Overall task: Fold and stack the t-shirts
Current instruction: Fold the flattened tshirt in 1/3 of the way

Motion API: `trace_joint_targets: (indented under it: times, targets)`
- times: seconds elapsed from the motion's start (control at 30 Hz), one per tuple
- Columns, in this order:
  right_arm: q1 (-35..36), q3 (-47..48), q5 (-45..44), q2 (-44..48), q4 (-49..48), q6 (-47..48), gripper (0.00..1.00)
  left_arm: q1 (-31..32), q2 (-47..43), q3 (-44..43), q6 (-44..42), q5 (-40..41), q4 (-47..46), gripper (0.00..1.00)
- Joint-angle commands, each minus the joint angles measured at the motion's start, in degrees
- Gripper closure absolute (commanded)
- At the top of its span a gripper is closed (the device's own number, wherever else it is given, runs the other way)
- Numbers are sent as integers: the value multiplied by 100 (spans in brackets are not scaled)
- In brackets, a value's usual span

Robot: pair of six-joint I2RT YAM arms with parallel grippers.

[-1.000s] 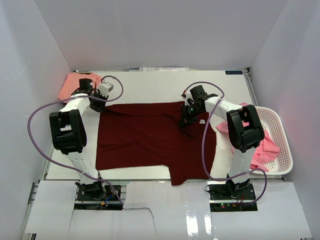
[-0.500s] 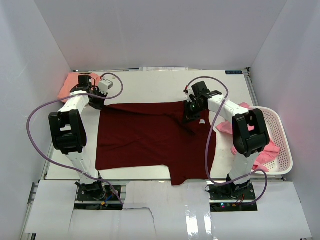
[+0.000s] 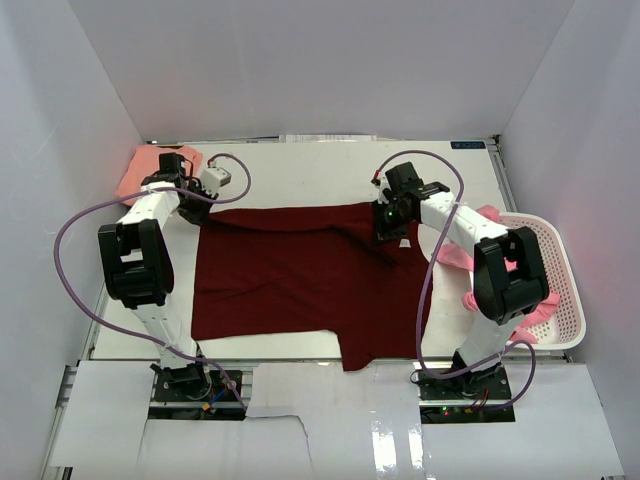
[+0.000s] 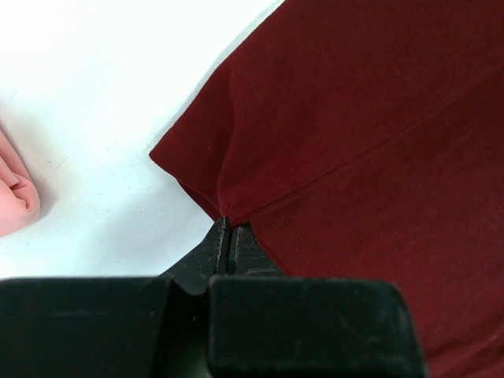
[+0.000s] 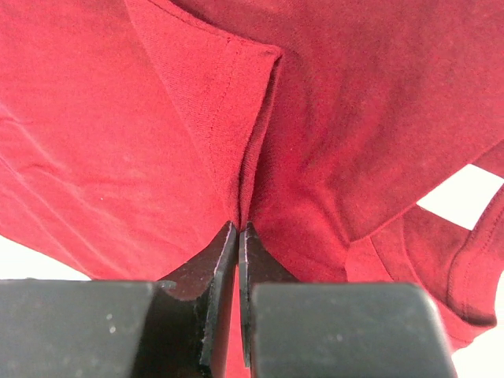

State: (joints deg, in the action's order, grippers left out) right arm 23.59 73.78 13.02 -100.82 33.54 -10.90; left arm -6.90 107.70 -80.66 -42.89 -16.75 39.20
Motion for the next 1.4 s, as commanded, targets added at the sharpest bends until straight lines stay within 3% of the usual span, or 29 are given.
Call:
trace_joint_targets:
  times: [0.0, 0.67, 1.37]
  targets:
    - [31, -39, -185, 308, 118, 114, 92, 48, -328, 51, -158, 40, -35, 100]
    - [40, -39, -335, 879, 452, 167, 92, 162, -759, 262, -342, 137, -167, 100]
    - [128, -566, -97, 880, 496, 123, 92, 224, -926, 745, -290, 304, -334, 100]
